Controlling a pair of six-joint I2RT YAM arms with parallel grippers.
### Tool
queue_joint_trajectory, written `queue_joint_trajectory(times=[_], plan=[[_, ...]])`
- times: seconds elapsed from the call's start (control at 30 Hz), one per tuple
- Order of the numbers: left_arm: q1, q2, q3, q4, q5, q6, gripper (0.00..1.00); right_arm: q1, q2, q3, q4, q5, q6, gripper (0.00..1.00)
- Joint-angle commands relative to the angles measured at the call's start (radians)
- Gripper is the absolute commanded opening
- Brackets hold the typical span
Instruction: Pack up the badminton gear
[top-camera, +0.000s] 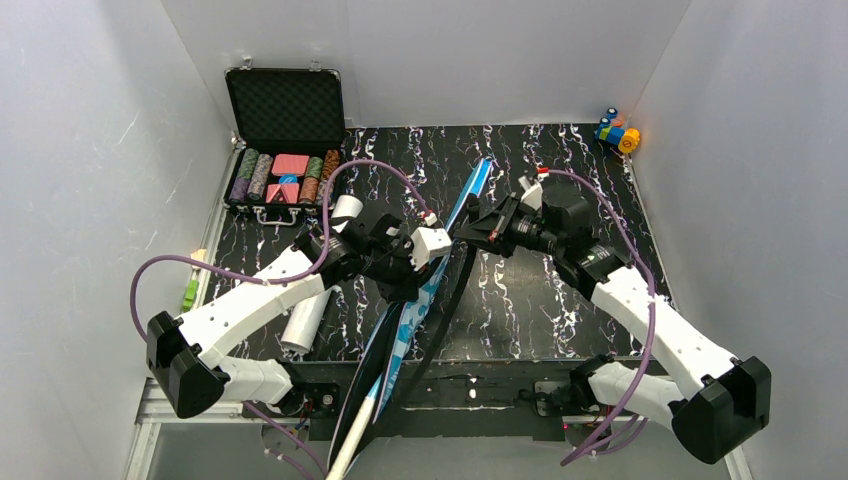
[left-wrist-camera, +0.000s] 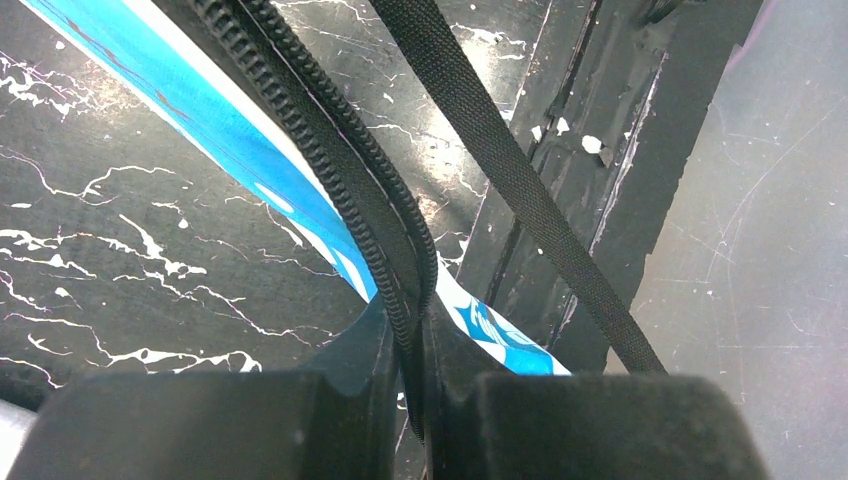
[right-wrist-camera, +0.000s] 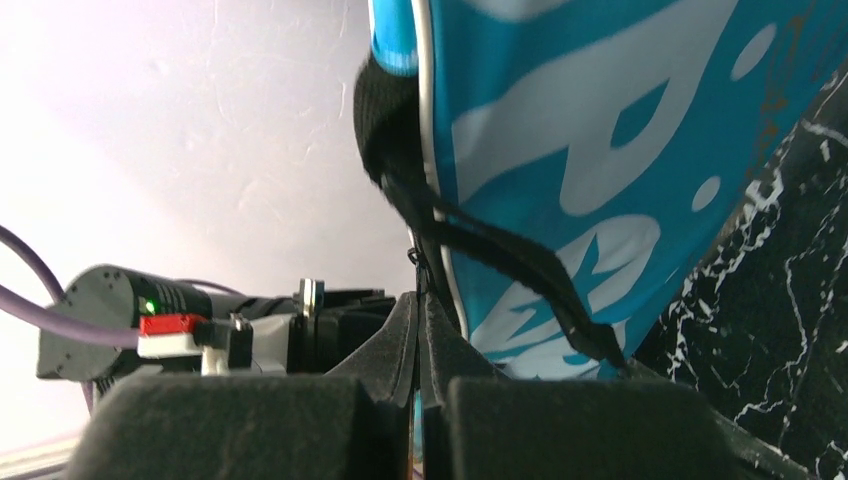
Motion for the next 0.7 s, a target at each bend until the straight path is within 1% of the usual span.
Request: queue_joint_trajectory(times=[0.0,0.3,0.53,0.67], plan=[[0.003,-0.014,0.045,0.045,0.027,0.019,0.0,0.065,-0.044,-0.033,0.038,-0.011,0.03,0.01],[0.003,-0.004,0.054,0.046,0.018,0.021,0.0,0.201,-0.052,-0.085,0.05,0.043,0.066,0.01],[0.003,0.001,0.061,0.048,0.01,0.019,0.0,0.327,0.003,-0.123,0.092,0.06,0.102,0.01],[0.003,0.008,0.064,0.056,0.004,0.015,0.0,0.362,0.027,-0.136,0.102,0.058,0.111,0.01]])
